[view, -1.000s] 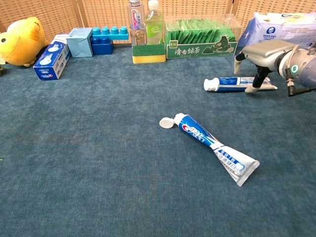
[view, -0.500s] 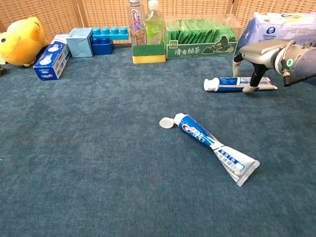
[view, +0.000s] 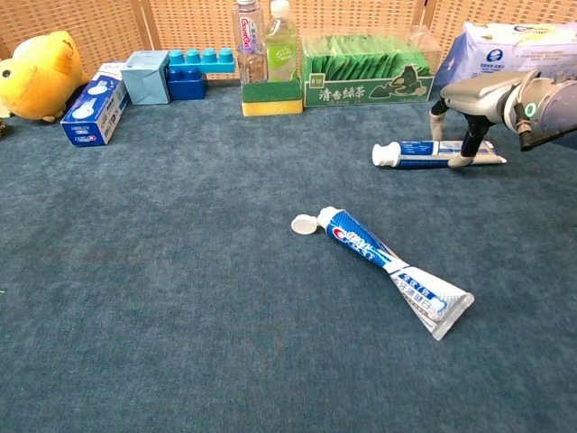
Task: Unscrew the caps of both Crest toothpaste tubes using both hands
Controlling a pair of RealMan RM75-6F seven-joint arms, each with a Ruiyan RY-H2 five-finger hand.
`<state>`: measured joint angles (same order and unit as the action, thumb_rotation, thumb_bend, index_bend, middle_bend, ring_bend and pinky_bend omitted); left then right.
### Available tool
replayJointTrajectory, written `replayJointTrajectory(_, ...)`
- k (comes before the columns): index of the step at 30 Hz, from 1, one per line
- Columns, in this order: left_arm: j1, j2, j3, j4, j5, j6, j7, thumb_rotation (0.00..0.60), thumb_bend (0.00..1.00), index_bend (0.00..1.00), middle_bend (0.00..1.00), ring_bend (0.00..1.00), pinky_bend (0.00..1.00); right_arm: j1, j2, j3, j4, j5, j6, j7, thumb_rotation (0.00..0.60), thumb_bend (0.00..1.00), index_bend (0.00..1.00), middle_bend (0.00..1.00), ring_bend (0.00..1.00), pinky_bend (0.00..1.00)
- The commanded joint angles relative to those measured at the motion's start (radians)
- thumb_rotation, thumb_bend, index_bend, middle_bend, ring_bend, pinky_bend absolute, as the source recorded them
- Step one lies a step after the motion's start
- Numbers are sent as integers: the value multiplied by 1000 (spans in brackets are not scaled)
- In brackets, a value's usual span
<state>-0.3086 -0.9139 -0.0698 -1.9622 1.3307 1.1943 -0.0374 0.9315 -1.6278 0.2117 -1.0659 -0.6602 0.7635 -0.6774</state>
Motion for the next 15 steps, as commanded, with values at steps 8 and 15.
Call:
replayJointTrajectory(8,7,3,4,-5,3,4,-2,600,388,246,0,0,126,31,-9,-17,25,67,-33,-48,600,284,414,232,131,247)
replayJointTrajectory(15,19,12,3,-4,7,20,-17,600,389,246,0,0,119,42,-6,-3,10,82,-31,-21,600,312,609,417,312,319)
